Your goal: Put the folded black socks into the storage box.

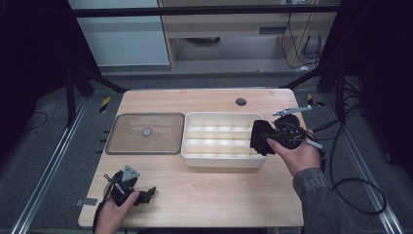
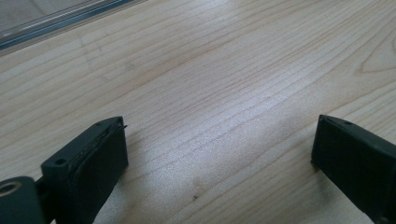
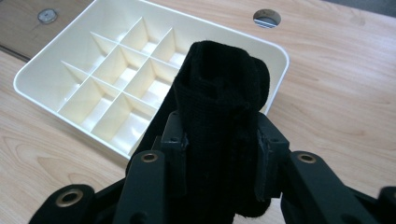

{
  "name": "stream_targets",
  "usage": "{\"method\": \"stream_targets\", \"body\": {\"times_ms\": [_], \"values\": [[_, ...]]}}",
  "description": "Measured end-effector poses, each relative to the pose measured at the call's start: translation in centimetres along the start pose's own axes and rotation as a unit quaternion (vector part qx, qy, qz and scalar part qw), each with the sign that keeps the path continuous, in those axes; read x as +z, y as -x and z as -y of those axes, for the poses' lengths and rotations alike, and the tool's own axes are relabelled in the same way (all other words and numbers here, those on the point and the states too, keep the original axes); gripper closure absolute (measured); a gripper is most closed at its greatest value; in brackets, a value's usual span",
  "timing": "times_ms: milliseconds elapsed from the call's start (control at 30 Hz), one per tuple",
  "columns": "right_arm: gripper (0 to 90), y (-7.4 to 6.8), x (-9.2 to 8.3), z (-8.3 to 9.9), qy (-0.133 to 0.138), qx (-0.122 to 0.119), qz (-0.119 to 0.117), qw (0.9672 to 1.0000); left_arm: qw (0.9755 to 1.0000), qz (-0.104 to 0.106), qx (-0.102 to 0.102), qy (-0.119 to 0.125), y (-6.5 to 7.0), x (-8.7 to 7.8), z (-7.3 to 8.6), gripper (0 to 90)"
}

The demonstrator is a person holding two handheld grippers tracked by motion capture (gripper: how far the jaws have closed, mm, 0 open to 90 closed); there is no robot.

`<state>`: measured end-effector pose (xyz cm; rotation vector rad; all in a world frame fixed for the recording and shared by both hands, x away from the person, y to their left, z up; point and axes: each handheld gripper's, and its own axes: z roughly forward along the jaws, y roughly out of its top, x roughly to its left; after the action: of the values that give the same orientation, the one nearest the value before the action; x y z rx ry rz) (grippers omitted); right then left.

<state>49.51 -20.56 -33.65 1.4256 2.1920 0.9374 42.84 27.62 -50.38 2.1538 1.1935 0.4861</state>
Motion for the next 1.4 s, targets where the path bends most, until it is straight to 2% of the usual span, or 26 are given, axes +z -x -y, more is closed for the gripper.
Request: {"method": "stream_targets", "body": {"times_ms": [267, 567, 900, 1033, 1233, 1400], "values": [[63.4, 0.3, -0.9, -1.6, -0.005, -0.015, 0.017, 0.9997, 1.0, 0.0, -0.003, 0.004, 0.0, 0.1, 0.1, 1.9], [63.5, 0.8, -0.2, -2.4, -0.027, -0.027, 0.027, 0.9989, 1.0, 0.0, -0.002, 0.006, -0.1, 0.0, 0.2, 1.1], [63.4, 1.1, 2.7, -2.5, -0.071, -0.038, 0.031, 0.9963, 0.9999, -0.003, -0.004, 0.011, -0.1, 0.1, 0.3, 0.0], [63.4, 1.0, 4.1, -2.2, -0.091, -0.038, 0.033, 0.9946, 0.9998, -0.005, -0.007, 0.016, 0.0, 0.2, 0.4, 0.0], [63.5, 0.6, 5.9, -1.9, -0.118, -0.055, 0.041, 0.9906, 0.9997, -0.007, -0.008, 0.02, 0.0, 0.2, 0.5, 0.0], [63.5, 0.5, 6.9, -1.6, -0.127, -0.058, 0.044, 0.9893, 0.9997, -0.007, -0.007, 0.021, 0.0, 0.2, 0.5, 0.0]]}}
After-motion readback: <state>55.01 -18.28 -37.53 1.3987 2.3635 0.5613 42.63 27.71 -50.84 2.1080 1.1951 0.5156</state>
